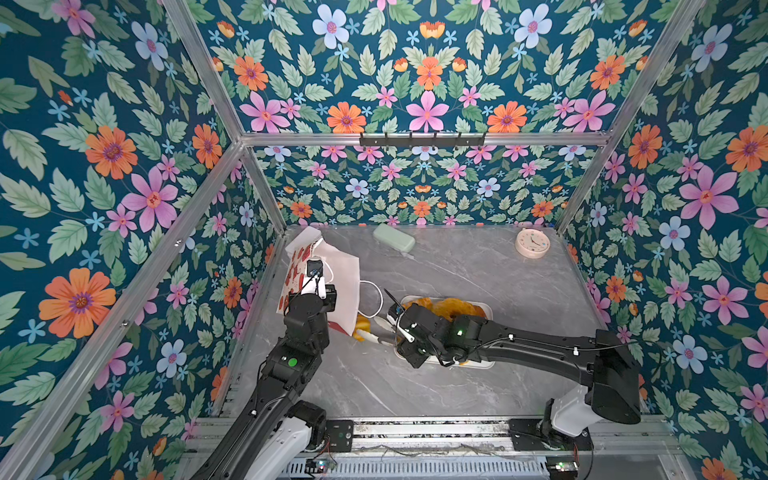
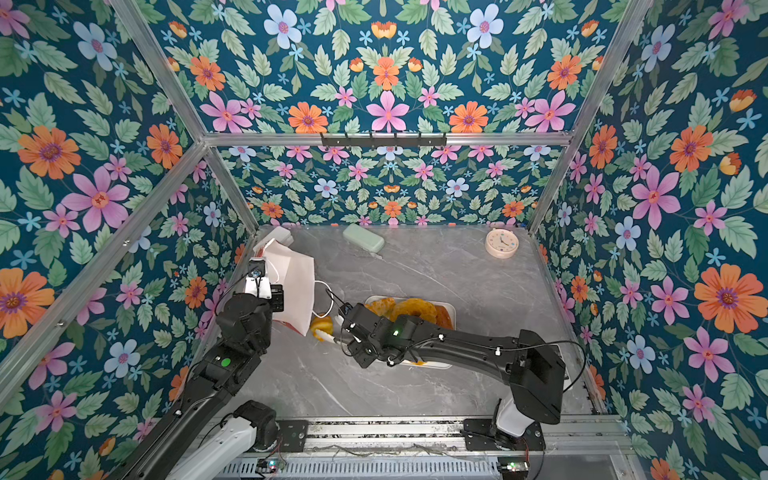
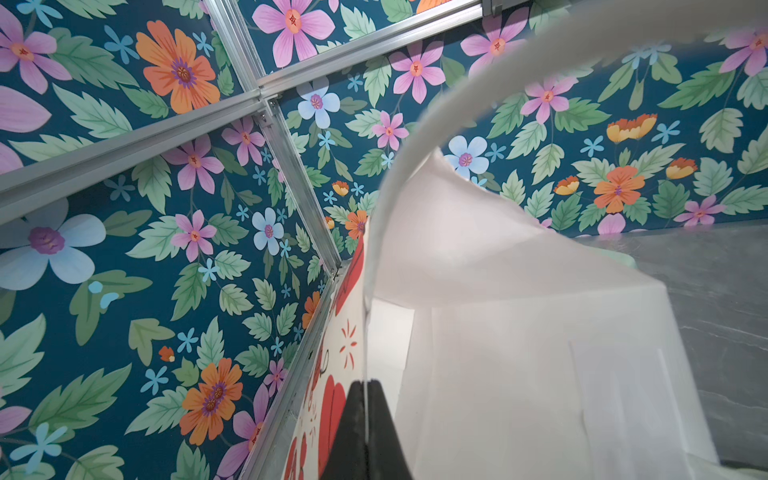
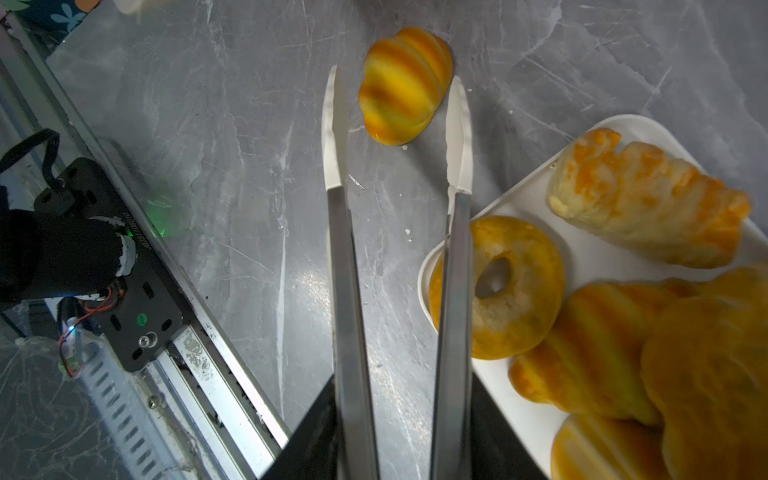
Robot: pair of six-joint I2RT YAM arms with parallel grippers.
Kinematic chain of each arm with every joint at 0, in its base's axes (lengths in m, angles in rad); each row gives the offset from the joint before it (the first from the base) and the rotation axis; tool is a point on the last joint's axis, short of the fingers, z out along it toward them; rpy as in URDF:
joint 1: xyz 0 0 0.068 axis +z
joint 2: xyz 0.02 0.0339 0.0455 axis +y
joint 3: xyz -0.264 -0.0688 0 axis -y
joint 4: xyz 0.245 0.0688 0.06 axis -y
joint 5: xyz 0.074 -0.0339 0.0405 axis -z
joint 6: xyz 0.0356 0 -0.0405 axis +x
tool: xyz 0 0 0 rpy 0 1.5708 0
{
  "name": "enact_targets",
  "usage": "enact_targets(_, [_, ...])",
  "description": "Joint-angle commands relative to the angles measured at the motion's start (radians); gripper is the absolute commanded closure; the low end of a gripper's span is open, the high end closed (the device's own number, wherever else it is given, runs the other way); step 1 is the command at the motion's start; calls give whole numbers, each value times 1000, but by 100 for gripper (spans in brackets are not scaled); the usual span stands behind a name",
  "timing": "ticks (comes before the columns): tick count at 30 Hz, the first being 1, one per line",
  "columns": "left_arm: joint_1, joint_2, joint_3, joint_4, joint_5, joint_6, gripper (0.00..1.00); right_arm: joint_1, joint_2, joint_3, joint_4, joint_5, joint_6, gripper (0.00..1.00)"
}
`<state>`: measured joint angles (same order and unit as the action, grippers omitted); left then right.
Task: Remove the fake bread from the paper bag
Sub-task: 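Grasp the striped yellow bun beside the tray with the right tongs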
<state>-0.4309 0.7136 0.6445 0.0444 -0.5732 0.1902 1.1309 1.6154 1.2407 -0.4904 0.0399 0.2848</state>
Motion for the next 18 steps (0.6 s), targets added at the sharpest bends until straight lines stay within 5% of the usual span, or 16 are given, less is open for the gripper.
enact_targets(1, [1,1,-3,22,6,3,100,-5,23,21,59,-20,17,54])
enact_targets(18, [11,7,-8,18,33,-1,100,-27,169,110,37,9,-4,53])
